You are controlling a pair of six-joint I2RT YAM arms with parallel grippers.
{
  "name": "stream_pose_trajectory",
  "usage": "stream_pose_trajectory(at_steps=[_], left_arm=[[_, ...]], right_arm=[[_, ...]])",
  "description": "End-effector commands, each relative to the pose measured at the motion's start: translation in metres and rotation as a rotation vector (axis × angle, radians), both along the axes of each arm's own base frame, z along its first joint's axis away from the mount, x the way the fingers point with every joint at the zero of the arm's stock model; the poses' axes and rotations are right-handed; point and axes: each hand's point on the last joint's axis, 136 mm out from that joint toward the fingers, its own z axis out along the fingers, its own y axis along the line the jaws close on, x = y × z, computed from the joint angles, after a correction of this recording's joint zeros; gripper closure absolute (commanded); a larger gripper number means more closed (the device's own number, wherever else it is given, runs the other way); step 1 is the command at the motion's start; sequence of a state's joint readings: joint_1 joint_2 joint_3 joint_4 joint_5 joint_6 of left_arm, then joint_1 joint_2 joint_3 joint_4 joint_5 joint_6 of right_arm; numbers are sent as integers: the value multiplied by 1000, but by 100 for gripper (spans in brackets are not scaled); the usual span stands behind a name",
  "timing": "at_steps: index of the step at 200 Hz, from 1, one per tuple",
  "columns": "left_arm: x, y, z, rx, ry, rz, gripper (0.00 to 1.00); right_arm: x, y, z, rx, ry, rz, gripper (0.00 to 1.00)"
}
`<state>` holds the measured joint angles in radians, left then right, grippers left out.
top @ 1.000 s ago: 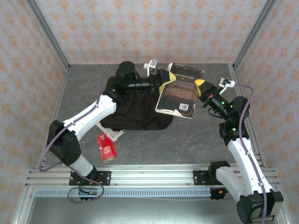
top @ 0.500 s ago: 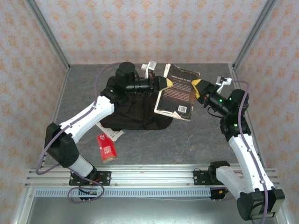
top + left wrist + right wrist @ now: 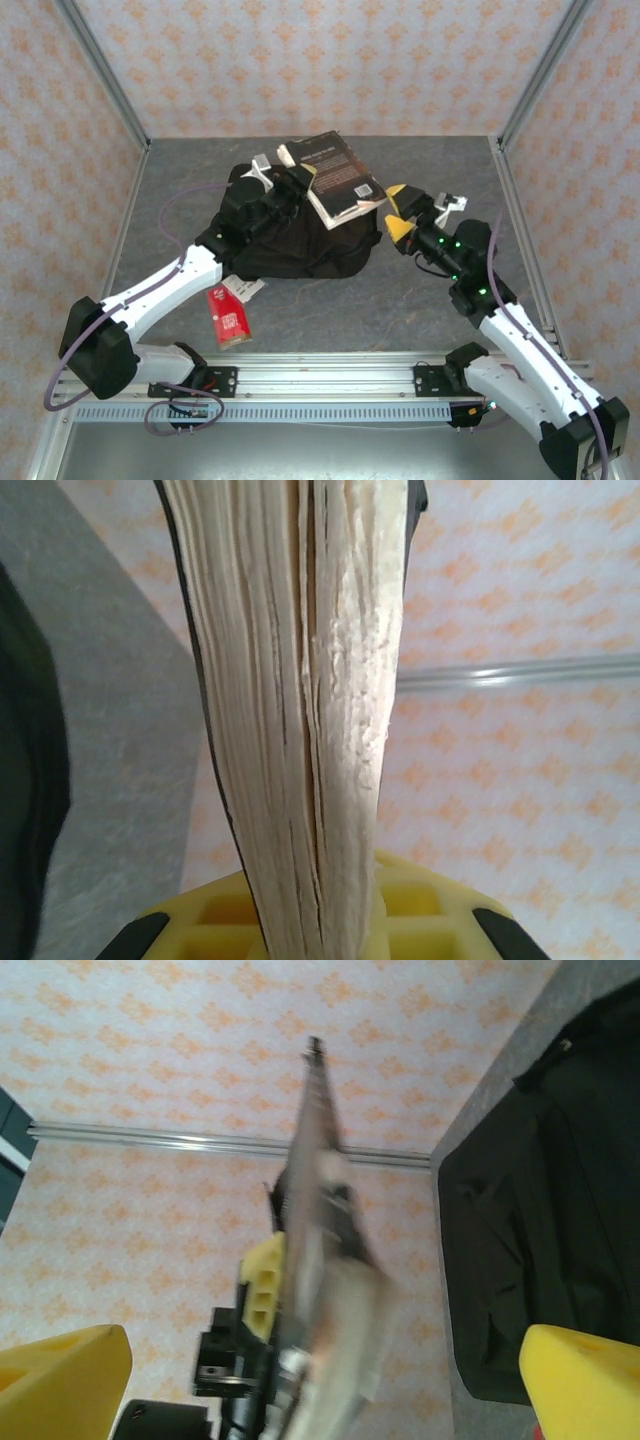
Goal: Pack books, pencil case, and school supplies into a backpack
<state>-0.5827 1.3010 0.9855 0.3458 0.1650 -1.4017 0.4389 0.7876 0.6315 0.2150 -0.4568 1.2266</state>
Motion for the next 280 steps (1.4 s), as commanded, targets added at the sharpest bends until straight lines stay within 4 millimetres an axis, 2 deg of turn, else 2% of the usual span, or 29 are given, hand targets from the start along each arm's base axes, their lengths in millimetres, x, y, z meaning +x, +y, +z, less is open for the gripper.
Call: stream_pose_trajectory(at_steps=[1, 38, 58, 74, 82, 112, 146, 153, 168, 177, 191, 198, 208, 225, 257, 268, 271, 280], left_arm=[[-2, 10, 54, -166, -116, 71, 100], [-4, 2, 50, -146, -100, 54, 100], [-4, 1, 47, -139, -91, 49, 100], [-5, 1, 45, -133, -85, 46, 100], [-5, 1, 44, -128, -81, 46, 100], [-5, -4, 36, -127, -51, 30, 100], [-3, -8, 22, -113, -17, 19, 100], [-4, -8, 19, -83, -9, 16, 97], [-4, -2, 12, 50, 11, 15, 78], [-4, 6, 1, 154, 49, 21, 62], [-4, 14, -11, 297, 57, 15, 33], [-4, 13, -21, 370, 68, -1, 26], [-3, 8, -37, 476, 89, -49, 22], [1, -6, -67, 731, 150, -166, 21], [-3, -58, -105, 1224, 137, -473, 15], [-8, -74, -118, 1344, 125, -559, 13], [-7, -80, -128, 1374, 135, -589, 13], [-10, -92, -141, 1432, 140, -652, 12]], right_arm=[[7, 3, 20, 73, -65, -60, 0], [9, 42, 40, 85, -139, 44, 0], [11, 51, 51, 68, -175, 54, 3], [15, 56, 55, 61, -186, 54, 9], [18, 58, 55, 62, -187, 53, 16], [30, 63, 50, 46, -165, 34, 58], [38, 63, 37, 13, -137, 4, 96], [37, 58, 36, -10, -136, -15, 100], [33, 37, 29, -124, -113, -96, 100], [28, 18, 25, -222, -93, -162, 100], [20, -22, 4, -418, 9, -290, 100], [14, -41, -5, -509, 53, -347, 100], [7, -64, -15, -621, 96, -408, 100], [-4, -92, -27, -767, 142, -473, 100], [-22, -134, -36, -922, 188, -577, 100], [-27, -147, -36, -958, 199, -612, 100], [-29, -149, -35, -965, 200, -619, 100], [-33, -157, -35, -981, 203, -638, 100]])
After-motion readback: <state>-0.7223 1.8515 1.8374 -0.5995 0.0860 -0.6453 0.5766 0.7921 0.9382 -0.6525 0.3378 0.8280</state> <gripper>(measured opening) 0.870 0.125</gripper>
